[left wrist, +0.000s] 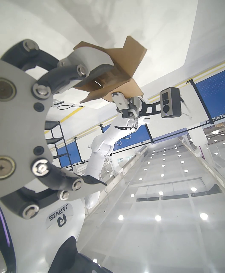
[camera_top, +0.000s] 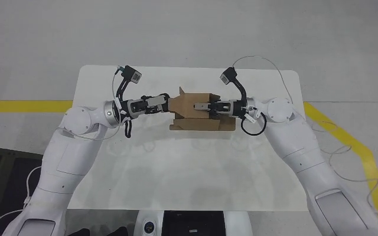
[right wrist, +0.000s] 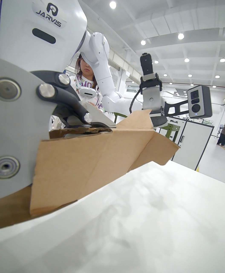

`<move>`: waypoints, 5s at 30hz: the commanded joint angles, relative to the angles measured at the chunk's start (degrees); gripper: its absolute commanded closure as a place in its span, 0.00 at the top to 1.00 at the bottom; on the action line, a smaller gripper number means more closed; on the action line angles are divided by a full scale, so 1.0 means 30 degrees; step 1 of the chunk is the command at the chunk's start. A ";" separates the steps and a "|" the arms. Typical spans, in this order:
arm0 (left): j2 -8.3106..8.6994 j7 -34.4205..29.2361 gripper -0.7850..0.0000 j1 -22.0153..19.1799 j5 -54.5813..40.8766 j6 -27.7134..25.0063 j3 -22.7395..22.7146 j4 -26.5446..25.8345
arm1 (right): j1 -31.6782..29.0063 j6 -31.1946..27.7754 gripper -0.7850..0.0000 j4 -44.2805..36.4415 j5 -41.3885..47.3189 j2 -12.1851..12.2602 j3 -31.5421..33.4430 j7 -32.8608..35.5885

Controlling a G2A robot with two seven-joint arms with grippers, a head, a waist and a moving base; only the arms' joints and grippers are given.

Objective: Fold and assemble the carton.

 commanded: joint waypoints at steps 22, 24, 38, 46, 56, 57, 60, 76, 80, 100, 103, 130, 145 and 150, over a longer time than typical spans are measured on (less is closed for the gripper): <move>-0.0201 -0.0556 1.00 0.0459 0.0132 0.0406 0.1069 -0.0806 | -0.0238 0.0300 0.00 -0.0605 -0.0991 0.0051 0.0902 -0.1964; -0.0215 -0.0555 1.00 0.0514 0.0174 0.0411 0.1145 -0.0941 | -0.0248 0.0310 0.00 -0.0722 -0.1067 0.0021 0.0854 -0.2094; -0.0386 -0.0241 1.00 0.0376 0.0562 0.0454 0.1774 -0.1025 | -0.0390 0.0274 0.00 -0.1177 -0.0874 -0.0260 0.0350 -0.2372; -0.0435 -0.0237 1.00 0.0291 0.0546 0.0416 0.1820 -0.0902 | -0.0536 0.0208 0.00 -0.1051 -0.0274 -0.0427 0.0122 -0.2116; -0.0461 -0.0542 1.00 0.0298 0.0279 0.0290 0.1749 -0.0764 | -0.0601 0.0104 0.00 -0.0627 -0.0021 -0.0482 0.0353 -0.2033; -0.0453 -0.0605 1.00 0.0312 0.0201 0.0251 0.1680 -0.0738 | -0.0620 0.0084 0.00 -0.0525 -0.0001 -0.0459 0.0470 -0.2021; -0.0388 -0.0784 1.00 0.0399 -0.0004 0.0076 0.1272 -0.0607 | -0.0613 0.0250 0.00 -0.0179 0.0096 -0.0342 0.0885 -0.1573; 0.0123 0.0478 1.00 0.0872 0.4707 -0.1347 -0.0827 0.0489 | -0.1541 0.0951 0.00 -0.0049 0.1308 0.0675 0.3661 0.2969; 0.0147 0.0669 1.00 0.0828 0.6580 -0.1558 -0.0427 0.0719 | -0.1863 0.1151 0.00 -0.0648 0.1569 0.0930 0.4262 0.4101; -0.0187 0.2166 1.00 -0.0062 1.0462 -0.1052 0.2159 0.0100 | -0.1933 0.0768 0.00 -0.2356 0.2526 0.0952 0.3621 0.4997; -0.0176 0.1941 1.00 -0.0018 1.0329 -0.1186 0.2240 -0.0069 | -0.1829 0.0662 0.00 -0.2234 0.2649 0.0875 0.3325 0.4914; -0.0068 0.1698 1.00 -0.0118 0.9195 -0.1289 0.2066 -0.0263 | -0.1278 0.0768 0.00 -0.2582 0.3279 0.0454 0.1361 0.5232; 0.0098 0.1991 1.00 0.0091 0.9865 -0.1402 0.1644 -0.0222 | -0.1423 0.0489 0.00 -0.1631 0.3155 0.0609 0.2355 0.3341; 0.0105 0.1743 1.00 0.0487 1.0006 -0.1498 0.2012 -0.0599 | -0.1761 0.0905 0.00 -0.1771 0.2572 0.0701 0.2760 0.1889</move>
